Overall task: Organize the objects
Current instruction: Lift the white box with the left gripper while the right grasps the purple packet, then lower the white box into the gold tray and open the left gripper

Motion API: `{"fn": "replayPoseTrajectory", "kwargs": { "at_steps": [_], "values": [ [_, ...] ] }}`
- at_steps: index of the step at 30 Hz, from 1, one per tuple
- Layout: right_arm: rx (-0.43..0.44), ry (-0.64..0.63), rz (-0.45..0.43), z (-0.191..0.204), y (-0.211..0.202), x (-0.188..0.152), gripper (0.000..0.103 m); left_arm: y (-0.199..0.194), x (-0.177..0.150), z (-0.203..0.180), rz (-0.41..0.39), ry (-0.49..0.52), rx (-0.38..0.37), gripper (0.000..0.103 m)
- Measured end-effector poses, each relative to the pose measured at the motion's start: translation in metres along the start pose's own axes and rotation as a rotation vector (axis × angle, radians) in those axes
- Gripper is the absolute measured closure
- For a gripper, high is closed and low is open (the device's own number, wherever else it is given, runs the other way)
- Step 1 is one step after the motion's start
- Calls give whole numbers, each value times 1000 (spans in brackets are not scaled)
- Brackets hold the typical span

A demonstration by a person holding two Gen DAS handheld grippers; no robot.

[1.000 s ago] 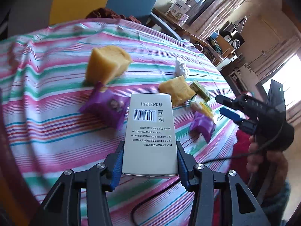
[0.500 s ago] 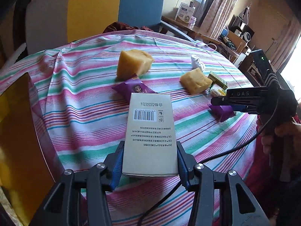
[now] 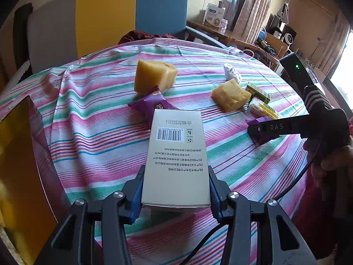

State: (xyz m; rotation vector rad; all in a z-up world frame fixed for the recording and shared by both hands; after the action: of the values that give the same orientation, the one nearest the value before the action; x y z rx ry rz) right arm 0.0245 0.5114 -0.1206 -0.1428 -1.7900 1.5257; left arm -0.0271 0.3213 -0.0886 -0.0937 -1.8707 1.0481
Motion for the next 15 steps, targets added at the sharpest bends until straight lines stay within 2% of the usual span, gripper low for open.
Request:
{"fn": "replayPoseTrajectory", "kwargs": {
  "at_steps": [2,5,11,15],
  "values": [
    [40,-86,-23,19,-4,-1,67,-7,0,2,-18,-15,-5,53],
    [3,-184,2,36,4,-7,67,-21,3,3,-53,-20,-8,53],
    [13,-188,-1,35,5,-7,68,-57,12,17,-127,-68,-9,53],
    [12,-189,0,33,5,-6,68,-80,13,35,-161,-103,20,53]
  ]
}}
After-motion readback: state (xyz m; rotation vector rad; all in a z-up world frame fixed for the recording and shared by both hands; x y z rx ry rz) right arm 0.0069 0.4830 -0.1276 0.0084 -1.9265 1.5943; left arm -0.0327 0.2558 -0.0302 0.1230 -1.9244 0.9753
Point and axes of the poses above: each gripper's, at about its wrist camera, not at the fingertips, and y roughly the way its jaws point, z to its left, x to its top, the point moved 3 cm from there along y, roughly the way its jaws point, and after that the axes turned 9 degrees about -z, right-handed, at the moved point
